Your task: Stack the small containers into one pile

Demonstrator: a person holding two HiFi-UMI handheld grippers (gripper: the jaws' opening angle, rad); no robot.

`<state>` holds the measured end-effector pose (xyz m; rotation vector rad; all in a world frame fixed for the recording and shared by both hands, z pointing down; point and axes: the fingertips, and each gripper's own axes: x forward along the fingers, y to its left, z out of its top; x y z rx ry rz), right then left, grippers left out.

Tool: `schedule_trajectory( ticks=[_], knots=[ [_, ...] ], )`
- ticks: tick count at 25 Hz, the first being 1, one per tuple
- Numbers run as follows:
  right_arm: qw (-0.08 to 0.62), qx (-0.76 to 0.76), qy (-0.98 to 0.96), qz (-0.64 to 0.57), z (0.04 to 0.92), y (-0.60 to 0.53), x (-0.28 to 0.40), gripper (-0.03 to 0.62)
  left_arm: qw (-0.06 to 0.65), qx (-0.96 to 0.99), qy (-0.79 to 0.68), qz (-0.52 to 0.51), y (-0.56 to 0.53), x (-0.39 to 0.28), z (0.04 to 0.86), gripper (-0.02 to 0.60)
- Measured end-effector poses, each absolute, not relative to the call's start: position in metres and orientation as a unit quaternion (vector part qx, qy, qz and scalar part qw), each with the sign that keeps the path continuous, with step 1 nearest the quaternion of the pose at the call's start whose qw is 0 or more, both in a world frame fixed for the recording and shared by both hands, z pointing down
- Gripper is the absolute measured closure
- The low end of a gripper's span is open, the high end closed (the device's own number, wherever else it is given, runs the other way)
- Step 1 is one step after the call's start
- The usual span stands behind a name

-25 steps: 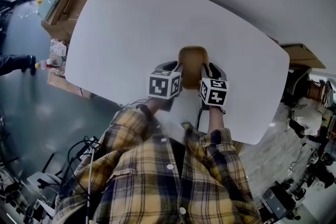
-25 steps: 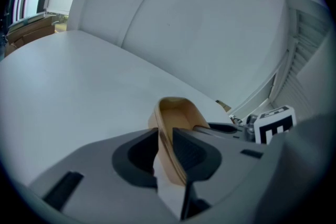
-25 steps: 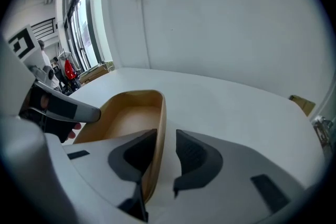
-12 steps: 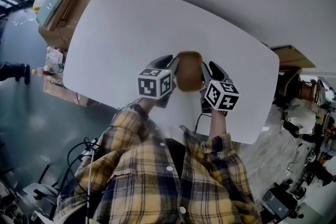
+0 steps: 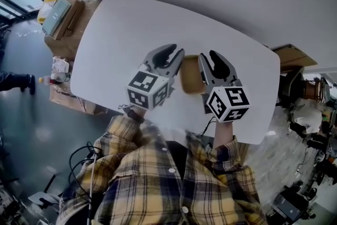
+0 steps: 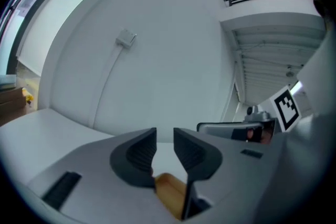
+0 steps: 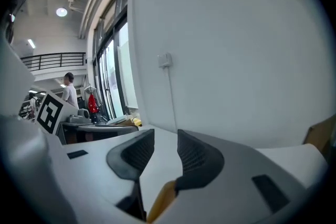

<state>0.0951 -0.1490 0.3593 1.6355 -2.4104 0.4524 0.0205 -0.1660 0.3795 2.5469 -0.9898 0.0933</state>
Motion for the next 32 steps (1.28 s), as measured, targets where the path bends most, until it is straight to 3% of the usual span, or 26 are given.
schedule_trajectory(
  ticks=[6,10,18,32],
  knots=[
    [0.087,0.534,-0.836,0.091,0.319,-0.135,0.073,0.462,0.13,0.934,-0.333,0.023,-0.146,0.025,0.326,0.503],
    [0.063,0.53,-0.844,0.057,0.3,-0.124,0.067,0.518,0.072,0.947,-0.313,0.018,-0.131,0.027,0.3,0.503],
    [0.051,0.53,-0.846,0.039,0.293,-0.115,0.061,0.572,0.093,0.957,-0.275,-0.01,-0.12,0.031,0.29,0.552],
    [0.076,0.528,-0.845,0.041,0.303,-0.118,0.072,0.579,0.103,0.965,-0.24,0.002,-0.119,0.052,0.3,0.563]
  ],
)
